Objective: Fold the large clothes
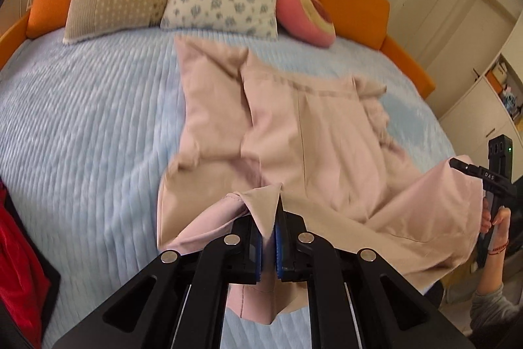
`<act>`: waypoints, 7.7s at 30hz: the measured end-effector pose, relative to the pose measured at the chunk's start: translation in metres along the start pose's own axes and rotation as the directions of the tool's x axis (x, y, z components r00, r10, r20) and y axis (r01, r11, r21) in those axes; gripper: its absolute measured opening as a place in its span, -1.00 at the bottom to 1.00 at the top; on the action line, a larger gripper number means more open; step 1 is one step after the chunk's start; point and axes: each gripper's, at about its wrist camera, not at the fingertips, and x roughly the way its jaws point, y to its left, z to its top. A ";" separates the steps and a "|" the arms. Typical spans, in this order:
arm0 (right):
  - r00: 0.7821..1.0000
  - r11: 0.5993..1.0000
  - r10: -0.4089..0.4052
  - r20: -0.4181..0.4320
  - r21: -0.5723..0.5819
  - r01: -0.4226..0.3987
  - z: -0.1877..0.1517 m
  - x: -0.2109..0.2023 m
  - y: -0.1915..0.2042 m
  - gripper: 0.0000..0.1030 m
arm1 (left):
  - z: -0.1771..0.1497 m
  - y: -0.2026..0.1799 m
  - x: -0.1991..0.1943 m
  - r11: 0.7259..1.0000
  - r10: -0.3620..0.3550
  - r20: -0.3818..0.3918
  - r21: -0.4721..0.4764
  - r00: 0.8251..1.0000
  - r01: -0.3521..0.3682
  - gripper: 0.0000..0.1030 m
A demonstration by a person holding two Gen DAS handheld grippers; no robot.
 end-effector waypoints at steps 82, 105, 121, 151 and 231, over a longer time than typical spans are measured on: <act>0.906 0.893 -0.422 -0.031 -0.188 0.410 0.191 0.163 -0.022 -0.06 | 0.165 -0.081 0.210 0.939 0.262 0.048 0.218 0.964 -0.267 0.49; 0.813 0.808 -0.581 -0.036 -0.140 0.572 0.170 0.283 -0.084 -0.12 | 0.162 0.028 0.278 0.924 0.380 -0.027 0.046 0.925 -0.379 0.43; 0.930 0.890 -0.350 0.114 -0.269 0.368 0.059 0.212 0.072 -0.12 | 0.095 -0.084 0.188 0.935 0.322 0.133 0.111 0.937 -0.337 0.31; 0.743 0.748 -0.659 0.120 -0.006 0.664 0.009 0.143 -0.062 -0.13 | 0.041 0.076 0.167 0.891 0.405 -0.003 -0.223 0.914 -0.396 0.33; 0.924 0.929 -0.340 0.176 -0.092 0.359 -0.060 0.247 0.085 -0.71 | 0.174 -0.130 0.139 0.980 0.193 0.073 -0.073 0.979 -0.187 -0.70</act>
